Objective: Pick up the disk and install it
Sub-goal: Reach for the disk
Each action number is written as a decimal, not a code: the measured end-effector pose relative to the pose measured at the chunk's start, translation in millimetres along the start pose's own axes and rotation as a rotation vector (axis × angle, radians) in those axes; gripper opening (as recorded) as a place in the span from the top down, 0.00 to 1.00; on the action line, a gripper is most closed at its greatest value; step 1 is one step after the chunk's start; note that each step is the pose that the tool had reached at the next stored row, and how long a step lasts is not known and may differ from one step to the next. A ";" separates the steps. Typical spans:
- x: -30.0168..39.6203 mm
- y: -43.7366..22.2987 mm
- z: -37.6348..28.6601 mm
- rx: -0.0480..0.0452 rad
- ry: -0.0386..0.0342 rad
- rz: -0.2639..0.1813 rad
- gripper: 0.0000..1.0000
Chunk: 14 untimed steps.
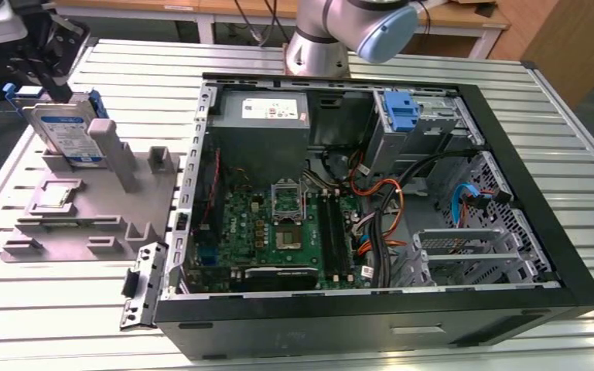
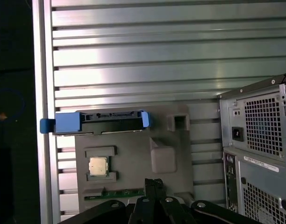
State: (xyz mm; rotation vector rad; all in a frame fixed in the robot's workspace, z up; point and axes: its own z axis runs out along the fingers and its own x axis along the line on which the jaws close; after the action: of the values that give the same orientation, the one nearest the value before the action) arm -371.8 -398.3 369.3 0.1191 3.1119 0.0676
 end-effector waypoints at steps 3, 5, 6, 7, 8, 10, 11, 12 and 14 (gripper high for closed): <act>5.2 -0.2 2.2 0.0000 0.0000 0.000 0.89; 8.0 -0.2 4.1 -0.0001 -0.0001 0.000 0.89; 9.3 -0.2 5.0 0.0000 -0.0001 0.000 0.89; 10.6 -0.3 5.9 0.0000 0.0000 0.000 0.89; 11.7 -0.3 6.7 0.0000 0.0000 0.000 0.89; 13.2 -0.4 8.3 0.0000 0.0000 0.000 0.89; 13.8 -0.4 9.1 -0.0001 -0.0001 0.000 0.89; 14.3 -0.5 9.9 0.0000 -0.0001 0.000 0.89; 15.5 -0.5 11.6 0.0000 0.0000 0.000 0.89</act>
State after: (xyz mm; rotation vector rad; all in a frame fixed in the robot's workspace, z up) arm -386.9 -397.1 357.2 0.1198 3.1119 0.0676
